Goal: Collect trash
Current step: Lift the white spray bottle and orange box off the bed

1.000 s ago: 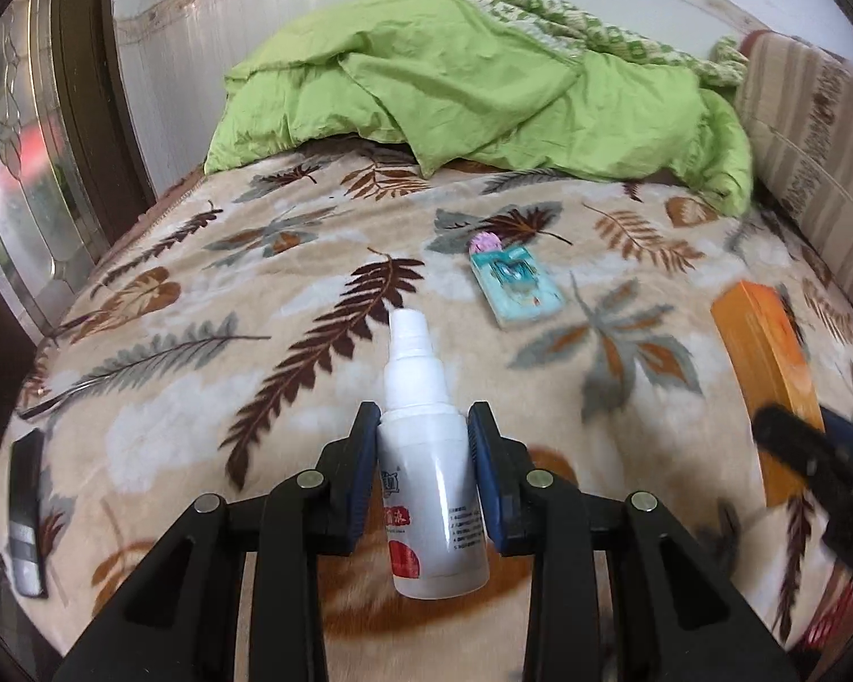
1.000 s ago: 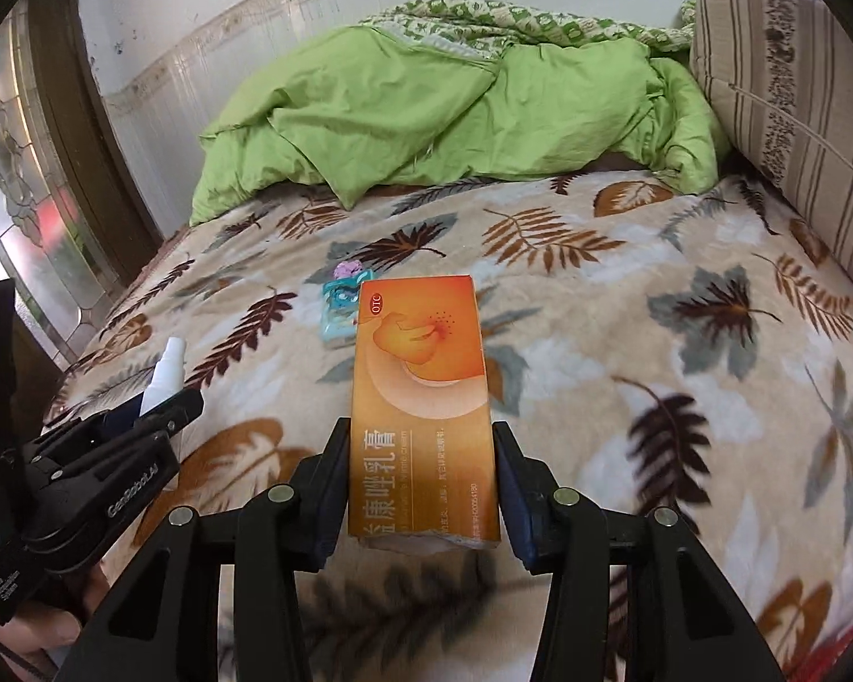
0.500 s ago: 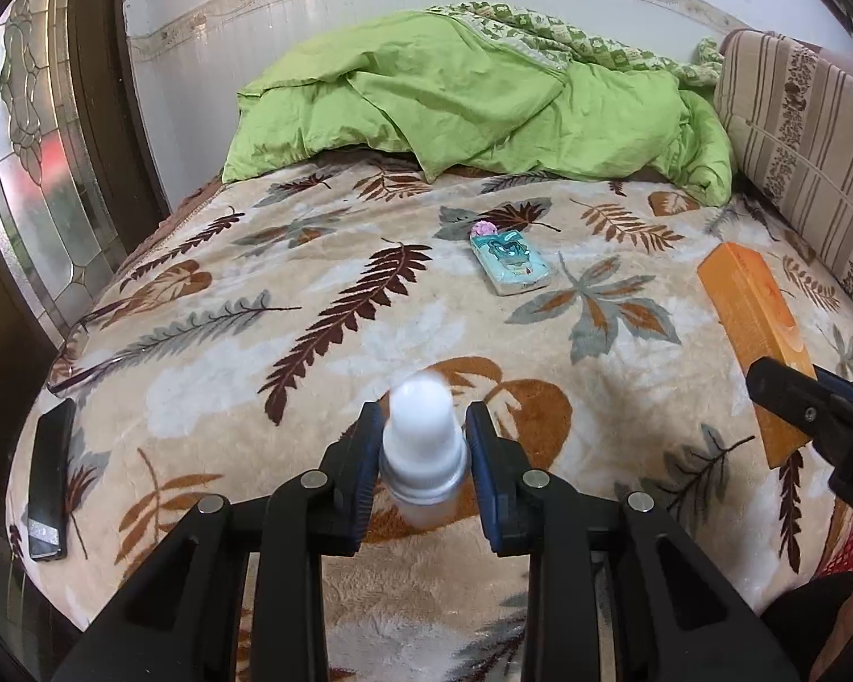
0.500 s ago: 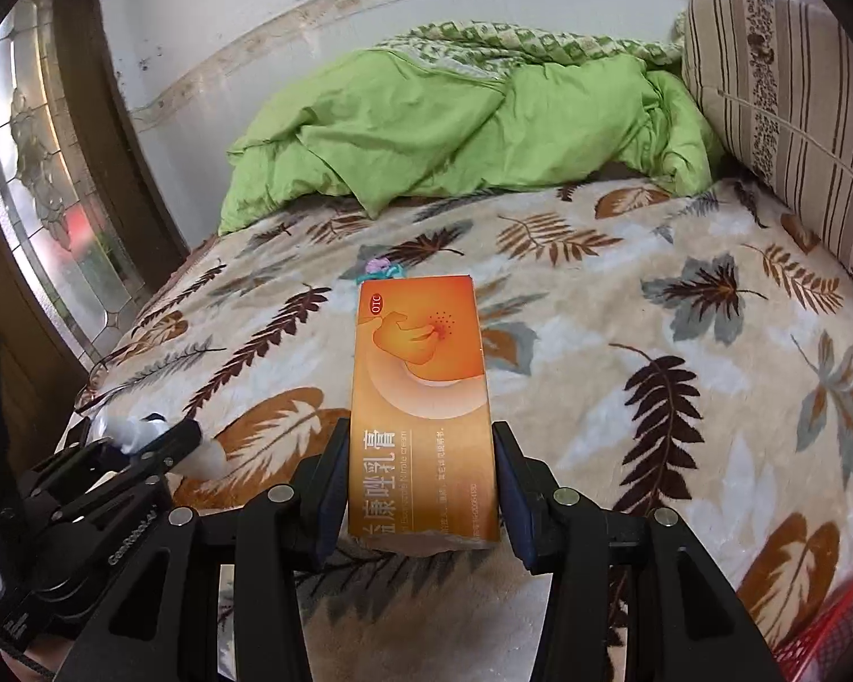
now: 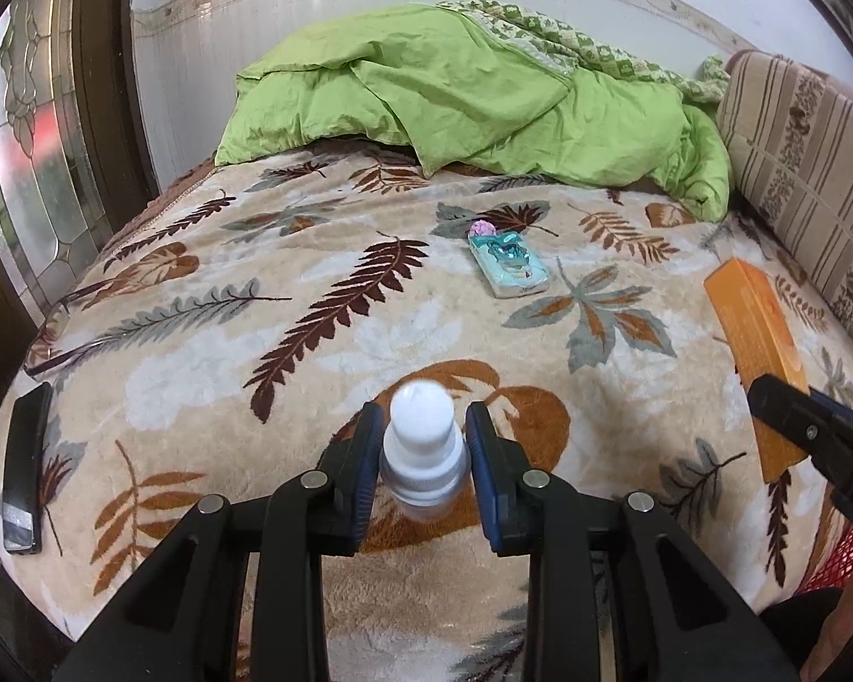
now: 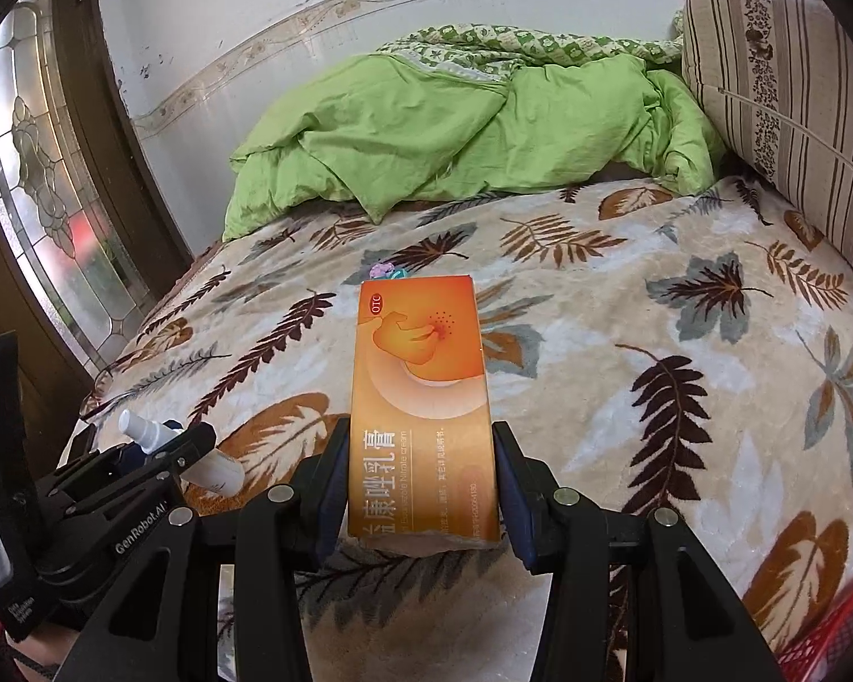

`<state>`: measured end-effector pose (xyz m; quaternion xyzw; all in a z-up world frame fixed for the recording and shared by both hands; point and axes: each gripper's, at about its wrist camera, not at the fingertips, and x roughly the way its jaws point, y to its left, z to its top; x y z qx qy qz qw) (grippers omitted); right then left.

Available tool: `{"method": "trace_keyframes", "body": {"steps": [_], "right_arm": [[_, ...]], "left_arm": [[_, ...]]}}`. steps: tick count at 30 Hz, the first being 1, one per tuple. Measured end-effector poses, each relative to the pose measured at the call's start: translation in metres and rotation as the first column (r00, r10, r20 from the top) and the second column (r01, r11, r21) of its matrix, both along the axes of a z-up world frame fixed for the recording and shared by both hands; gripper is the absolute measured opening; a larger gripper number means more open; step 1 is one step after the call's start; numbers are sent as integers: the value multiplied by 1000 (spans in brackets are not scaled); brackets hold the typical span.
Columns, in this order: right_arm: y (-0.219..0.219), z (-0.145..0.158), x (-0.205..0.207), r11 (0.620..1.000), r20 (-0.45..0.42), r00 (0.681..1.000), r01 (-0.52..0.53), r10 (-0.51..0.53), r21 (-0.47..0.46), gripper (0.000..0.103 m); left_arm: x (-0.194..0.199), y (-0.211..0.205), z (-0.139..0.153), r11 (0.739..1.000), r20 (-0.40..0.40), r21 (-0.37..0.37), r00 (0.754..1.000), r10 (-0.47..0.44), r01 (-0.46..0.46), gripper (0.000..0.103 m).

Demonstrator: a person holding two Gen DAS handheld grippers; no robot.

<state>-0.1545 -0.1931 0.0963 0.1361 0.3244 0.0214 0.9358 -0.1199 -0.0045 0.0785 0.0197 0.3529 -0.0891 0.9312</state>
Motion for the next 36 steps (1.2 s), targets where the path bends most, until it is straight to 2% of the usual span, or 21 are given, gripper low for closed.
{"method": "trace_keyframes", "body": {"steps": [4,10,17,20,26,32,36], "right_arm": [[1,0,0,1000,1,1000,3,-3,7,50],[1,0,0,1000,3,1000,0,0,9,50],[-7,0,1,999,6,1000,-5,4,44,50],[-9,0,1,998,12,1000,-10,9,61,50],[-15,1,-2,994,29,1000,-10,7,105,50],[-18,1,-2,992,34,999,-12,8,127,50],[-18,1,-2,992,35,999,-13,8,127,50]], "left_arm": [[3,5,0,1000,-12,-31,1000,-2,2,29],[12,9,-13,999,-94,-45,996,-1,-3,29],[12,4,-17,1000,-98,-27,995,-8,6,29],[18,11,-21,998,-130,-67,991,7,-16,29],[17,13,-14,994,-97,-107,995,-4,-6,28],[7,-2,-5,997,-16,-54,999,-52,51,28],[2,-10,-3,996,5,-32,997,-80,80,28]]}}
